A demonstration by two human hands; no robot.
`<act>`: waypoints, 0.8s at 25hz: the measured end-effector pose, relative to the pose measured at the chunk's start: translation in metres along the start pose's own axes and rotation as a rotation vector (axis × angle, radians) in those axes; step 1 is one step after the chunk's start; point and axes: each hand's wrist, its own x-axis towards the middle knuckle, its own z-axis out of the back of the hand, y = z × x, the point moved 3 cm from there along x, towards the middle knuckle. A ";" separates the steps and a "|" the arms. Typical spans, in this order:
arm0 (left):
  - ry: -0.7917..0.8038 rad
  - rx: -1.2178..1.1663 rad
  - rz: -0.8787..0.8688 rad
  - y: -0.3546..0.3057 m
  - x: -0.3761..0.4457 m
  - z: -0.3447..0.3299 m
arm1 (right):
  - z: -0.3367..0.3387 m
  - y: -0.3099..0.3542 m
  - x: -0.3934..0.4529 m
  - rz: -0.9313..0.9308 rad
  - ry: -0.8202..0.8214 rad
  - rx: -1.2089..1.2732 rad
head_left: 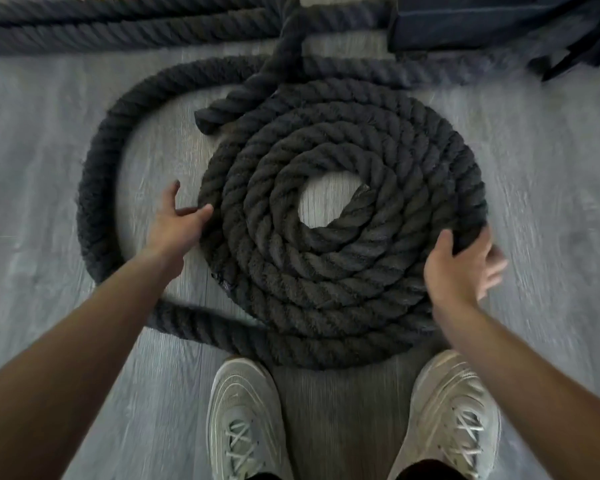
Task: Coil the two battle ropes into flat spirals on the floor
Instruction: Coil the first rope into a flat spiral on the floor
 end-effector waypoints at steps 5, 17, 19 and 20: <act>-0.003 0.133 -0.122 -0.006 0.009 -0.015 | -0.016 -0.022 -0.041 -0.102 0.095 0.005; 0.018 0.246 0.054 0.057 -0.045 0.009 | -0.014 0.039 0.062 0.363 0.169 -0.362; -0.029 0.247 0.013 0.042 -0.027 0.012 | -0.009 0.020 0.046 0.270 0.141 -0.207; -0.036 0.227 -0.002 0.031 -0.016 0.012 | -0.007 0.006 0.034 0.185 0.131 -0.139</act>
